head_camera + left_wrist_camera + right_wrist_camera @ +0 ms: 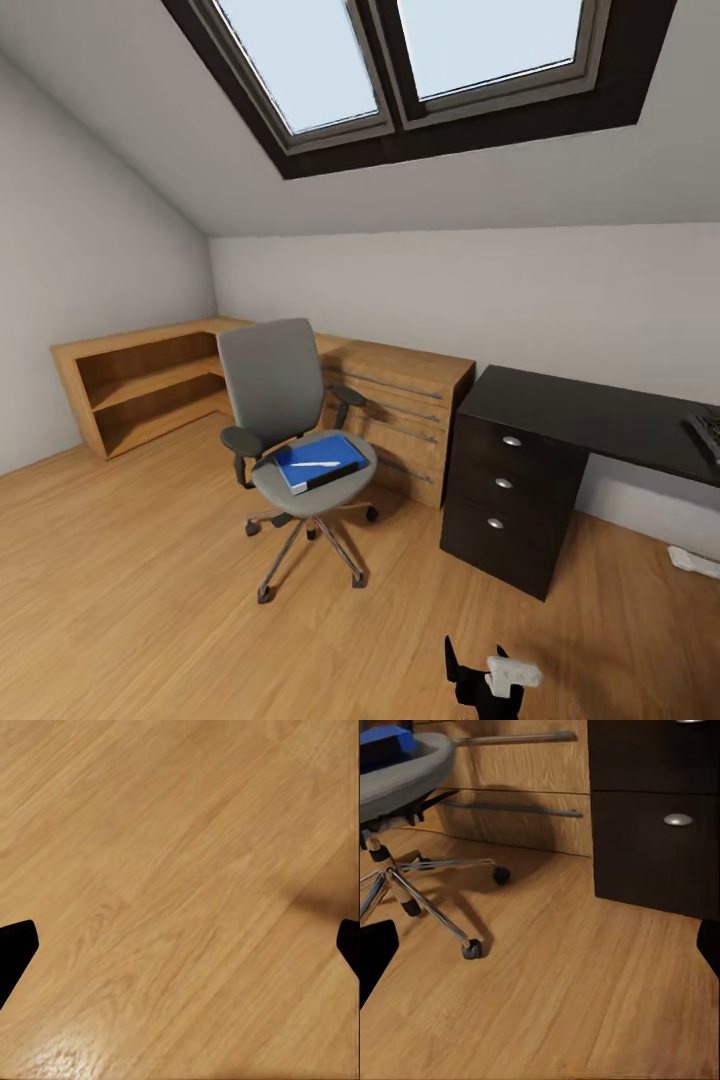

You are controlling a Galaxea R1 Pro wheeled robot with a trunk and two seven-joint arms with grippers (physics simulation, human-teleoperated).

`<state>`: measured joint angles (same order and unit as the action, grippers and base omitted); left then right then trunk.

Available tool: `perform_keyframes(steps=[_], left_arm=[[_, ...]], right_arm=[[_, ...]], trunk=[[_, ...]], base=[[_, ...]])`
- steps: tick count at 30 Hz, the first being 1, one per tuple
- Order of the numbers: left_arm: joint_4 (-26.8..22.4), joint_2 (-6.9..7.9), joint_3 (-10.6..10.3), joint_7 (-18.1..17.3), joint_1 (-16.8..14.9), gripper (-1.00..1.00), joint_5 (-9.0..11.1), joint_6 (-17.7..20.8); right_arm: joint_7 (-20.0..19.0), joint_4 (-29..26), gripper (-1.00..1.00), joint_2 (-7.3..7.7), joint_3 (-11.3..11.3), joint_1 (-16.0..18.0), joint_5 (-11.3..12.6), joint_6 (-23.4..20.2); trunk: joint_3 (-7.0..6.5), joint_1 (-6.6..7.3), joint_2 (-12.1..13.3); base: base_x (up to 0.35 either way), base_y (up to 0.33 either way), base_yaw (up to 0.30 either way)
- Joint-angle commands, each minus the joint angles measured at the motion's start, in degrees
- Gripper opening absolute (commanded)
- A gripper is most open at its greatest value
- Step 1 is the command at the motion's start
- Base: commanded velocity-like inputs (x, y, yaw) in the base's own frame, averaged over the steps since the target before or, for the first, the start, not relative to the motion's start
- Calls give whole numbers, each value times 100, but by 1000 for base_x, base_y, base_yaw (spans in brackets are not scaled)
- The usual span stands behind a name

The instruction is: In the bedroom, organize the workspace by keeping the computer under the desk, ensuring the monitor is on the desk, placing the keyboard on the desk next to the monitor, placing the mouse on the desk next to the keyboard, moving the folder from the swivel chair onto the desk next to the mouse, stacking the notebook on top of the folder with the pen on top of the notebook, and positioning the swivel chair next to the desk.

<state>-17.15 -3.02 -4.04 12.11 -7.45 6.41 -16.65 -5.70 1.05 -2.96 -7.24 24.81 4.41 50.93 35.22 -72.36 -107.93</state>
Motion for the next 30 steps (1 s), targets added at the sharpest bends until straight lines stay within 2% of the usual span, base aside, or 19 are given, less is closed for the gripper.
perform_keyframes(steps=[1,8,30], left_arm=[[5,-6,-44,28,-2,100,60,-25],[10,-22,-44,28,-2,100,62,-31],[10,-23,-39,28,-2,100,62,-32]], right_arm=[[212,11,100,-52,-25,7,42,20],[909,9,100,-247,-8,7,26,-12],[959,9,100,-260,-8,7,16,-21]], trunk=[[-12,23,39],[-105,177,319],[-303,660,1202]], base=[[0,0,-259],[0,0,-187],[0,0,-9]])
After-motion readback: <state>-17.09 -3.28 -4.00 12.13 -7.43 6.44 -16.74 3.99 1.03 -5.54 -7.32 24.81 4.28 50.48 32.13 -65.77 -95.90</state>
